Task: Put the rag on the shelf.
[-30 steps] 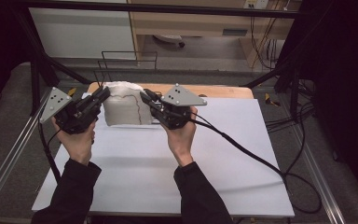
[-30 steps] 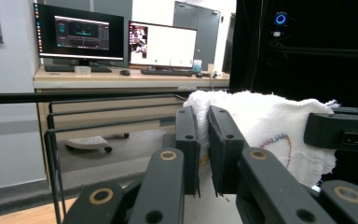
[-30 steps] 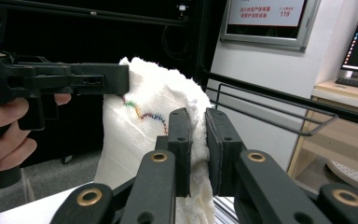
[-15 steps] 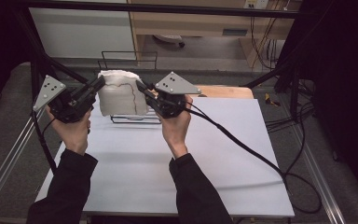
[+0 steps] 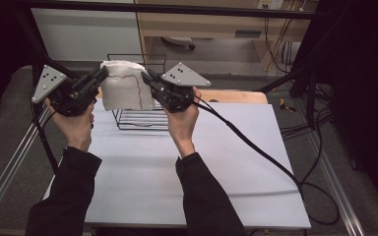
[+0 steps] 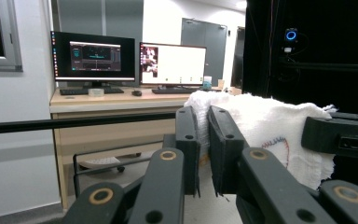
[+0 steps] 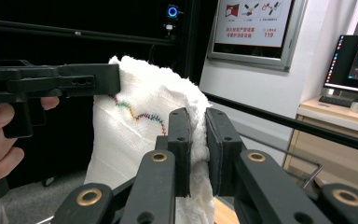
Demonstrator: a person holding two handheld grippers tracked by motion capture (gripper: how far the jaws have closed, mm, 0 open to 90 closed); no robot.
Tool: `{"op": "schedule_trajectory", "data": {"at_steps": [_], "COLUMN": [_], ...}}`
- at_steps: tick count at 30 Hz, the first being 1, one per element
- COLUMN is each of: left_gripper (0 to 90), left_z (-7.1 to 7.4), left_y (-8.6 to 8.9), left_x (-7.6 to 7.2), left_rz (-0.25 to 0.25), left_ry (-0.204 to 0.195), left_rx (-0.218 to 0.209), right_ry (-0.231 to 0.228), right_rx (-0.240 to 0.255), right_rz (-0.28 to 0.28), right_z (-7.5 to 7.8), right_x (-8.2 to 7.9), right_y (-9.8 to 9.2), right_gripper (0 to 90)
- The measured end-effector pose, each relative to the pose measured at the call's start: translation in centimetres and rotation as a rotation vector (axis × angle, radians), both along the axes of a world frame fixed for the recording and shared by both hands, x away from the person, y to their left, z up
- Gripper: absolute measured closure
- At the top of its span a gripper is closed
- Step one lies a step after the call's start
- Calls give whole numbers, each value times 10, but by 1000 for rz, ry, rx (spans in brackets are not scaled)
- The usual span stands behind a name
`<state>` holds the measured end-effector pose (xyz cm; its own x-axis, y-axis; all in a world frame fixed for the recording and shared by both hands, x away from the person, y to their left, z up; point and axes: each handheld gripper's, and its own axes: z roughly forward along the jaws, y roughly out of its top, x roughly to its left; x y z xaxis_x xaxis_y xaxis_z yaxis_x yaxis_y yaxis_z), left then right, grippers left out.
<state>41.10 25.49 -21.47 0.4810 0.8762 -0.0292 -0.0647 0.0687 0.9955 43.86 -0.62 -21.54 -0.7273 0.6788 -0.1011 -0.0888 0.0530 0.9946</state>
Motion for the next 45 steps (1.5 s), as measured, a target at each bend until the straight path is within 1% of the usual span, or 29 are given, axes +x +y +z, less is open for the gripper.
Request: {"op": "schedule_trajectory", "data": {"at_steps": [2, 5, 8, 10, 15, 17, 19, 20, 23, 25, 29, 33, 36, 39, 43, 45], "left_gripper": [829, 829, 829, 829, 829, 829, 829, 829, 829, 829, 829, 829, 829, 829, 829, 829], "left_z": [2, 6, 10, 12, 16, 18, 19, 20, 22, 24, 29, 32, 35, 36, 39, 40], "left_y": [0, 0, 0, 0, -1, -1, 0, 0, 0, 1, 0, -1, 0, 1, 2, 3], "left_x": [2, 5, 9, 12, 20, 23, 26, 28, 32, 34, 38, 43, 45, 48, 53, 56], "left_rz": [-1, 10, 12, 10, 17, 15, 16, 17, 16, 13, 17, 22, 26, 25, 39, 41], "left_ry": [-6, -13, -14, -14, -17, -16, -19, -22, -27, -24, -26, -25, -31, -27, -21, -22], "left_rx": [-4, 9, 3, 7, 11, 2, 8, 14, 12, 5, 13, 7, 11, 4, 18, 16], "right_ry": [-3, -4, -10, -8, -8, -7, -8, -8, -13, -16, -16, -19, -22, -23, -19, -21], "right_rx": [1, 1, -5, 0, 6, 12, 14, 12, 5, 11, 11, 12, 16, 16, 12, 11], "right_rz": [-5, -10, -21, -24, -34, -37, -40, -42, -45, -46, -56, -60, -63, -65, -67, -68], "right_z": [3, 8, 13, 15, 18, 19, 20, 21, 24, 25, 29, 32, 35, 37, 37, 38], "right_x": [3, 7, 11, 14, 21, 24, 27, 28, 30, 31, 34, 37, 40, 43, 47, 48], "right_y": [1, 2, 3, 4, 5, 5, 6, 6, 6, 7, 7, 8, 10, 11, 14, 15], "right_gripper": [813, 813, 813, 813, 813, 813, 813, 813, 813, 813, 813, 813, 813, 813, 813, 813]}}
